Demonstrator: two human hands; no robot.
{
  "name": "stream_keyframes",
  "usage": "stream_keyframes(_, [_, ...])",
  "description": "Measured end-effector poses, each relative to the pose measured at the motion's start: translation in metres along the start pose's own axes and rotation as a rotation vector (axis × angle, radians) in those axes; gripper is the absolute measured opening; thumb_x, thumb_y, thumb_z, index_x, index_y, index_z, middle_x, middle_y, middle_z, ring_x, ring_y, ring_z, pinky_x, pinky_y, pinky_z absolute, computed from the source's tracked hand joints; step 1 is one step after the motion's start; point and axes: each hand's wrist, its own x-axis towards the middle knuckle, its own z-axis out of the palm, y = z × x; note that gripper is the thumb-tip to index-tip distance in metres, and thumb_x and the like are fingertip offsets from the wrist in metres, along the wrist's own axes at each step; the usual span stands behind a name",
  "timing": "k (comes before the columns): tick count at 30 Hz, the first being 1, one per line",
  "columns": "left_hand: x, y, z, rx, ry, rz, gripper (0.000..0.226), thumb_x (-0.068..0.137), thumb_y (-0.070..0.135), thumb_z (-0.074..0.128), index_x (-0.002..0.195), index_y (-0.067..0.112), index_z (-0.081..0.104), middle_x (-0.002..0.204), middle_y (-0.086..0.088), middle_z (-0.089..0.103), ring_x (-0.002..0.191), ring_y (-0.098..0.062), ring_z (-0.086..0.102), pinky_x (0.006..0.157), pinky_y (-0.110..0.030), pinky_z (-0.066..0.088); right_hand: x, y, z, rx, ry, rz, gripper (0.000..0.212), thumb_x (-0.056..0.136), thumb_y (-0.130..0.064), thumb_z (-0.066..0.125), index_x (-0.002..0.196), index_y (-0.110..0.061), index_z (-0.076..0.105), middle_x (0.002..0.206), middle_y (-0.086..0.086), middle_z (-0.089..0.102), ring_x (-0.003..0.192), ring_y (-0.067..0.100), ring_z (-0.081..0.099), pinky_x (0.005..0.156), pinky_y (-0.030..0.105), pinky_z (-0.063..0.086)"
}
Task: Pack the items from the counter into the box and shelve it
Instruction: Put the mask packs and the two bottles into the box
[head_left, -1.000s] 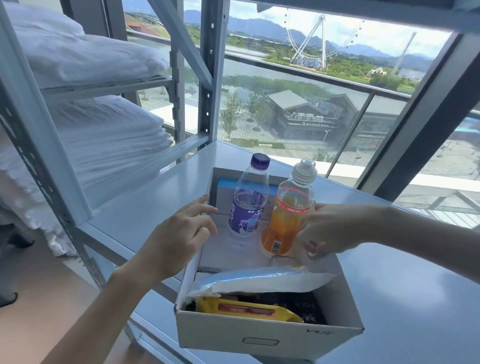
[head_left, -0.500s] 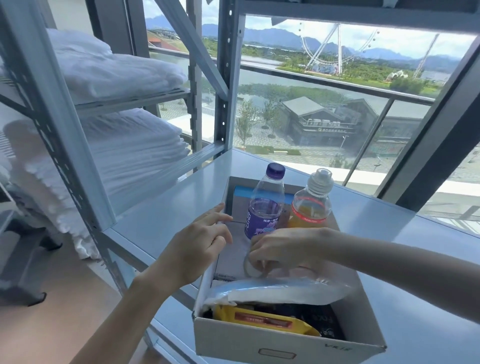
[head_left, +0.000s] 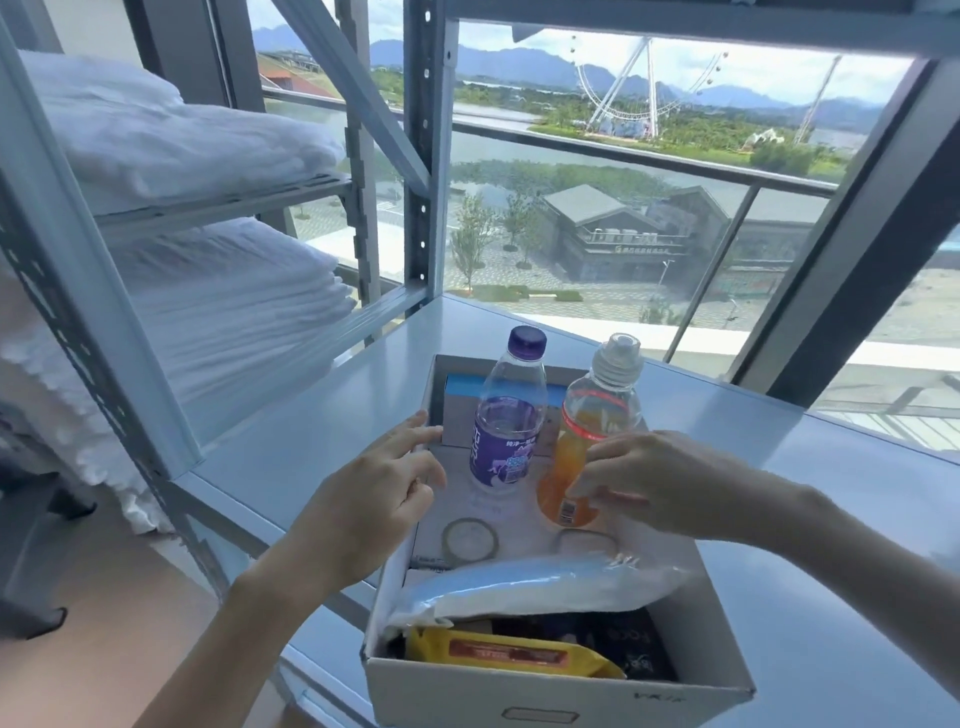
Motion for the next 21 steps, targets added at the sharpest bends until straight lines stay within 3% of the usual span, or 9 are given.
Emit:
stream_keyframes(2, [0.002,0.006,-0.003,0.089,0.019,-0.030,0.020,0.091,0.021,0.044,0.102,0.028,0.059,0.148,0.020,0.028,0.104,0.004,0.050,0.074,-0.018,0.040,-0.019,0.014,0.003,-0.020,0.160,0.021,0.017,0.092,-0.027,0.051,0.104,-0.026,0.061,0.095,-0.010,0.062,0.083,0.011,0.057,0.073,0.021,0.044])
stream_keyframes(3, [0.003,0.010,-0.005,0.146,0.030,-0.064,0.023,0.090,0.022,0.046,0.110,0.029,0.056,0.149,0.019,0.025,0.095,-0.002,0.053,0.069,-0.018,0.037,-0.028,0.016,0.005,-0.017,0.214,0.068,0.010,0.090,-0.029,0.053,0.096,-0.025,0.060,0.085,-0.012,0.059,0.074,0.011,0.056,0.066,0.021,0.043])
stream_keyframes(5, [0.008,0.017,-0.006,0.259,0.029,-0.156,0.038,0.089,0.025,0.047,0.127,0.028,0.045,0.151,0.018,0.019,0.110,-0.008,0.052,0.070,-0.021,0.039,-0.036,0.020,0.011,-0.050,0.255,0.209,0.013,0.089,-0.035,0.052,0.085,-0.024,0.048,0.073,-0.013,0.050,0.063,0.013,0.051,0.057,0.023,0.040])
stream_keyframes(7, [0.010,0.024,-0.006,0.351,-0.012,-0.251,0.049,0.091,0.027,0.044,0.138,0.026,0.030,0.151,0.014,0.018,0.120,-0.012,0.047,0.077,-0.026,0.042,-0.034,0.023,0.020,0.010,0.185,0.404,0.024,0.090,-0.044,0.048,0.087,-0.021,0.041,0.077,-0.009,0.053,0.068,0.019,0.052,0.060,0.031,0.043])
stream_keyframes(9, [0.011,0.029,-0.004,0.412,-0.056,-0.322,0.056,0.092,0.028,0.042,0.142,0.021,0.017,0.146,0.006,0.032,0.110,-0.018,0.054,0.074,-0.028,0.042,-0.029,0.025,0.027,0.105,0.121,0.505,0.028,0.089,-0.043,0.046,0.093,-0.016,0.040,0.081,-0.001,0.058,0.075,0.024,0.057,0.066,0.037,0.047])
stream_keyframes(14, [0.010,0.036,0.004,0.427,-0.113,-0.386,0.069,0.090,0.027,0.047,0.145,0.016,0.007,0.122,-0.007,0.055,0.094,-0.028,0.059,0.068,-0.030,0.038,-0.010,0.012,0.041,0.253,0.061,0.552,0.024,0.088,-0.026,0.049,0.090,-0.013,0.028,0.081,0.001,0.042,0.078,0.025,0.047,0.061,0.031,0.035])
stream_keyframes(17, [0.008,0.036,0.002,0.460,-0.148,-0.429,0.069,0.088,0.023,0.050,0.142,0.013,0.007,0.082,-0.005,0.053,0.072,-0.025,0.050,0.064,-0.030,0.038,-0.008,0.014,0.045,0.324,0.071,0.600,0.024,0.086,-0.018,0.051,0.091,-0.012,0.028,0.081,0.003,0.042,0.079,0.026,0.048,0.054,0.028,0.033])
stream_keyframes(21, [0.010,0.044,0.002,0.507,-0.143,-0.515,0.039,0.086,0.011,0.046,0.121,0.006,0.029,0.092,-0.012,0.059,0.074,-0.026,0.045,0.064,-0.033,0.038,-0.012,0.013,0.046,0.397,0.133,0.650,0.015,0.082,-0.009,0.047,0.087,-0.012,0.033,0.084,0.003,0.044,0.082,0.027,0.048,0.055,0.028,0.034])
